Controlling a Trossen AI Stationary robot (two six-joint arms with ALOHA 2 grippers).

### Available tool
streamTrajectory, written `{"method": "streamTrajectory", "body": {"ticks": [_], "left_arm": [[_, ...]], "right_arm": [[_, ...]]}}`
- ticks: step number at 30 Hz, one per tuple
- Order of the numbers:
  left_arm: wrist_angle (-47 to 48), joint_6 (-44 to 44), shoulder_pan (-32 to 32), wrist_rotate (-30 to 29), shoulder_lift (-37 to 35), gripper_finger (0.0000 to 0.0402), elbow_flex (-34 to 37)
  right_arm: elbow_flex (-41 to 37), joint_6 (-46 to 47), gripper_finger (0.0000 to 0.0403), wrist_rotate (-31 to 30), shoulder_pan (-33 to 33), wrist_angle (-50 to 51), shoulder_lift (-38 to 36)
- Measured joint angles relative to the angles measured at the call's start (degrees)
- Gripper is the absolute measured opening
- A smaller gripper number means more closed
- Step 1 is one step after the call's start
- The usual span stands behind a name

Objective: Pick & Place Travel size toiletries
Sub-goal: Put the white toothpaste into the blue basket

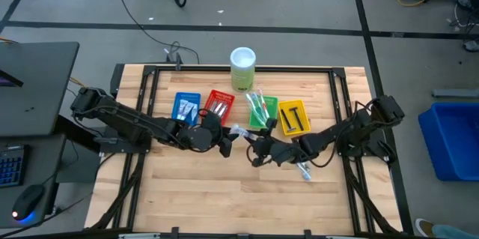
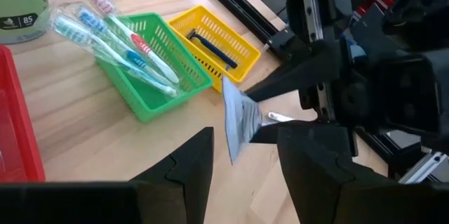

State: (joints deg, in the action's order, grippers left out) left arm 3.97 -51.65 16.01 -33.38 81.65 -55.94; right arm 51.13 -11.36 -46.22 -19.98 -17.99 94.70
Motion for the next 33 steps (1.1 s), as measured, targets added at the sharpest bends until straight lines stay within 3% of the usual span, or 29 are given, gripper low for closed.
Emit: {"method": "streamTrajectory", "body": {"ticks": [7, 16, 22, 28, 33], "left_arm": [[0.0, 1.08, 0.0, -0.03, 0.0, 0.0122, 0.0], [0.04, 2.93, 0.0, -0.23, 0.0, 0.003, 0.0], [2.21, 4.05, 0.0, -0.25, 0.0, 0.001, -0.02], [10.07, 1.05, 0.02, -0.57, 0.0, 0.0015, -0.02], [19.06, -1.72, 0.02, -8.37, -2.19, 0.0009, -0.02]], "right_arm": [[0.02, -1.79, 0.0105, 7.04, 1.81, -2.85, -0.02], [0.02, -1.82, 0.011, 7.28, 1.98, -2.95, -0.04], [0.02, -1.37, 0.0151, 7.35, 1.95, -2.12, -0.07], [0.09, 10.2, 0.021, 5.08, 1.22, 6.64, -0.09], [0.09, 22.31, 0.0239, 4.44, -0.63, 18.86, -0.09]]}}
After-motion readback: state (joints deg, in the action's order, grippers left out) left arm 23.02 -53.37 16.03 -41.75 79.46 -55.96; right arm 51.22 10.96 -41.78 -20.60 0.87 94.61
